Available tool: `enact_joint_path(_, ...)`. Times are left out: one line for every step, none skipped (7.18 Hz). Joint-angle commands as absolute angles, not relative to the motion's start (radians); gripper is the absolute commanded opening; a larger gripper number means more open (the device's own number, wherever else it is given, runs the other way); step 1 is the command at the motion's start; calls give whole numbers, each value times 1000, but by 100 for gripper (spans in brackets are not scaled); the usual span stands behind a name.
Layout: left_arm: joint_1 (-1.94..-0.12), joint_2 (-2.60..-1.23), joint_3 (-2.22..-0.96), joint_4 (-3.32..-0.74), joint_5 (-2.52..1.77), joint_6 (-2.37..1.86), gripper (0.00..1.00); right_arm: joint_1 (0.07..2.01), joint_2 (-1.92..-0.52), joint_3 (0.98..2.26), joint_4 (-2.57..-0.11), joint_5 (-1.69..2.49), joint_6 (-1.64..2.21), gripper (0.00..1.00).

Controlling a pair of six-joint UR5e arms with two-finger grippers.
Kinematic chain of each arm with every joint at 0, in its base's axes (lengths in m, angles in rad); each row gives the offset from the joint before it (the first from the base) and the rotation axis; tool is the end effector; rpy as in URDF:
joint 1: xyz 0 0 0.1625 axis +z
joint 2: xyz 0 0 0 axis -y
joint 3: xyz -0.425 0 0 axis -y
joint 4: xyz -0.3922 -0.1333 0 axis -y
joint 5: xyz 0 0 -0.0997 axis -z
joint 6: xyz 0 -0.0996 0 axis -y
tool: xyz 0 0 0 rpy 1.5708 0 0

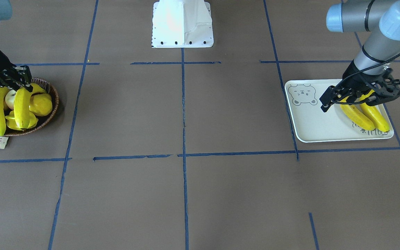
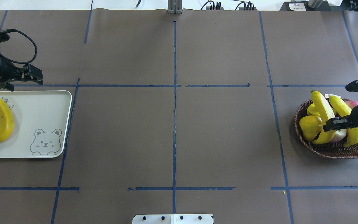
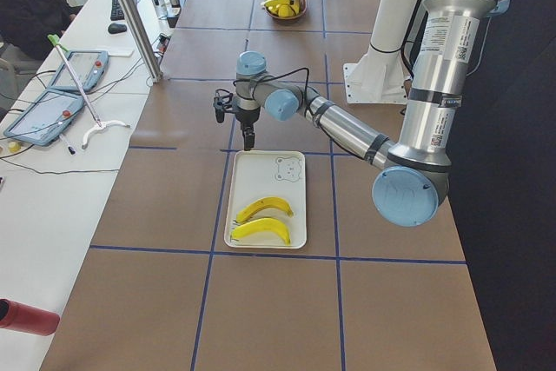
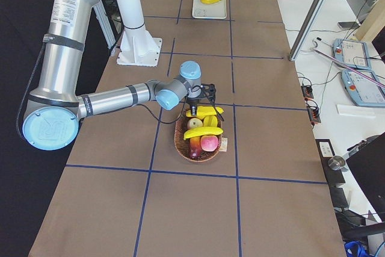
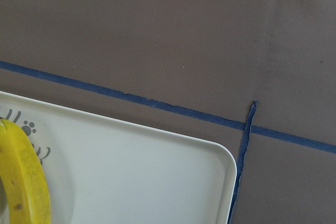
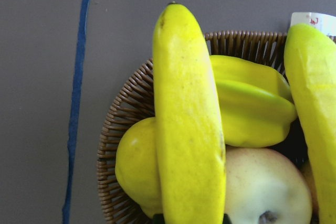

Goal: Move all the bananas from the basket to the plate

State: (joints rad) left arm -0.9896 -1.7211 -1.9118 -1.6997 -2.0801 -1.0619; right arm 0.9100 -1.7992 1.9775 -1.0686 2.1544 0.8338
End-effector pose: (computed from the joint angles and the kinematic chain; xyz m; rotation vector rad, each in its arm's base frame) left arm 0.2263 -0.4988 0.4105 0.0525 0.7819 -0.2981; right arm -0.1956 -0.3794 0.5088 0.1035 -0.8589 -0.0364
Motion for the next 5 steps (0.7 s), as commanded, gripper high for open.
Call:
enact_joint_path(-989,-1723,-1913,-1700,-2082,-1063,99,980,-1828,2041,-1069,2155,836,2)
enact_joint_path(-989,-1723,-1917,-1700,-2082,-1063,99,1023,-1850,2093,-1071,2163,836,1)
enact_joint_path(-989,-1729,-1928,-1698,-2085,-1065,99,1031,-1836,2115,-1069,2207,845,1)
enact_joint_path(-988,-1736,-1933,-1698,-2085,-1081,99,1031,-1789,2114,-1068,2271,847,1)
enact_joint_path(-985,-1762,-1933,-1697,-2085,-1109,99,1028,-1694,2093,-1071,2330,851,1)
